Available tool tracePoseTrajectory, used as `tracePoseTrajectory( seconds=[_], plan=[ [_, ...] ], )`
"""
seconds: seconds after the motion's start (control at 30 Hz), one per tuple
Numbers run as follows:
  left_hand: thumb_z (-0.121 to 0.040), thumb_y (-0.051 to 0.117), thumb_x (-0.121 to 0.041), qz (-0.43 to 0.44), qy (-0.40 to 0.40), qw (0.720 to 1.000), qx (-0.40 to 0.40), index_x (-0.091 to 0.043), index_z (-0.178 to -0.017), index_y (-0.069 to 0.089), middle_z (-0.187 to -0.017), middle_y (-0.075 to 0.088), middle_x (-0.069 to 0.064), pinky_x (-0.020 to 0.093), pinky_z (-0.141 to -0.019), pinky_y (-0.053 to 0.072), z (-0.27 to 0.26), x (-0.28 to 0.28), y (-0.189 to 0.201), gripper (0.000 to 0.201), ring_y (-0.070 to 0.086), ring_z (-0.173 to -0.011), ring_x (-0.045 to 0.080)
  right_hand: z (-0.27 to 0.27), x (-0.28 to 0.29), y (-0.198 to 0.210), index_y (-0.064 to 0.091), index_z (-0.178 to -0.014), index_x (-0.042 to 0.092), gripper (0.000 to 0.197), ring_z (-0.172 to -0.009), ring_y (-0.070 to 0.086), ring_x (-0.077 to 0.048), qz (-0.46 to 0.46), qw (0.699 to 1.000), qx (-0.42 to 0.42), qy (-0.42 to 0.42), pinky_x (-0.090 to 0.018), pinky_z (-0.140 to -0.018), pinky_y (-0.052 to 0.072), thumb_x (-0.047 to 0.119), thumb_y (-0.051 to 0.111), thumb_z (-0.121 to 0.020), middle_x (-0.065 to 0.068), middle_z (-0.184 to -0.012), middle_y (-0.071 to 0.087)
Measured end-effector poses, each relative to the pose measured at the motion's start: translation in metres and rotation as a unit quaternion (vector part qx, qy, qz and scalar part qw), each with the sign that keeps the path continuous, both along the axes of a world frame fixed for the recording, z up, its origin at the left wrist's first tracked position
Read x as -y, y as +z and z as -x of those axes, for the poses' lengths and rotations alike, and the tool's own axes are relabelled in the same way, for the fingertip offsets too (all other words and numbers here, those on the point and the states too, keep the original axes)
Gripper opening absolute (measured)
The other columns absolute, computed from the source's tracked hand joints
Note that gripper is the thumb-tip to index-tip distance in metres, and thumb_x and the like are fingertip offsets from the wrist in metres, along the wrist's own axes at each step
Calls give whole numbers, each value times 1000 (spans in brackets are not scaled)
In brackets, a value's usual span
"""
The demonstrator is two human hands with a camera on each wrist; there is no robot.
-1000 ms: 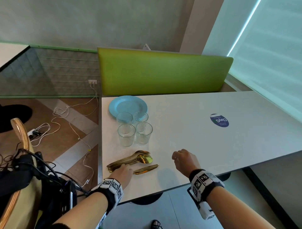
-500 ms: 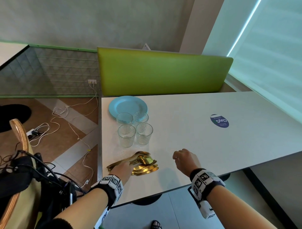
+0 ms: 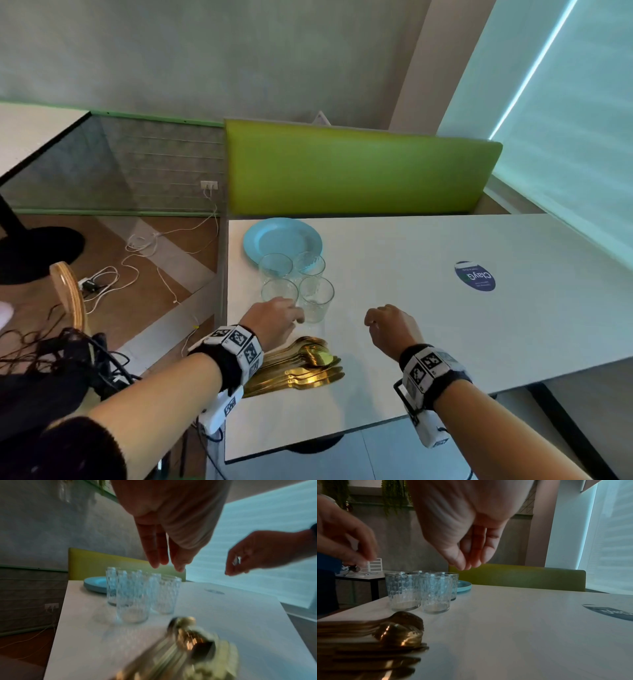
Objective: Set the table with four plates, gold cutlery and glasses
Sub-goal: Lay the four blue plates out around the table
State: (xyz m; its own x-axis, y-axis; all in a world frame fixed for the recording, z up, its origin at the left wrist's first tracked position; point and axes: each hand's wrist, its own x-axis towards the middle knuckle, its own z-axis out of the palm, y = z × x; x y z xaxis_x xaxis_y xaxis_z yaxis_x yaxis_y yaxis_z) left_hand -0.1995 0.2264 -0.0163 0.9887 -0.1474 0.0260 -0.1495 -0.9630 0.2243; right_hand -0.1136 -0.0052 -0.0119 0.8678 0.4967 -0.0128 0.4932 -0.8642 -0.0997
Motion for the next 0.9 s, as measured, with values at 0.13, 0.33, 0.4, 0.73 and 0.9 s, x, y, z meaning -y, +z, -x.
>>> tracePoseTrajectory(
  seconds=[0.13,0.33,0.4,0.73,0.9],
  plan=[
    [-94,47,-24,86,85,992,31,-23,-113,61,-112,62,-6,24,-78,42,-36,-23,38,24,59,-99,14,-26,-13,8,64,-111,23,29,-108,59,-19,11,999,-27,-16,-26,-88,44,15,47,-90,0,-114,64],
    [-90,54,-21,168,223,960,-12,-18,-126,51,-109,67,1,33,-90,45,-111,-71,61,36,58,-108,24,-100,-39,9,63,-111,24,26,-105,61,-20,-8,992,-108,-68,-26,-88,47,19,52,-88,1,-114,65],
    [-89,57,-24,152,253,952,-80,-15,-134,44,-116,66,6,30,-89,44,-138,-89,60,47,57,-113,26,-132,-52,6,62,-112,25,25,-108,60,-19,5,987,-144,-69,-28,-91,48,24,56,-88,0,-116,65],
    [-92,55,-26,94,311,910,-259,-10,-136,41,-114,64,13,26,-70,50,-218,-154,20,48,66,-94,26,-244,-130,-22,48,-132,16,47,-125,48,-21,44,961,-268,-53,-29,-101,40,31,61,-89,-8,-134,51],
    [-93,55,-21,96,337,889,-295,-7,-143,31,-136,50,15,21,-62,42,-225,-167,-4,58,57,-116,27,-261,-158,-46,41,-137,11,54,-121,53,-27,14,949,-309,-54,-32,-99,43,33,58,-90,-12,-131,55]
  ],
)
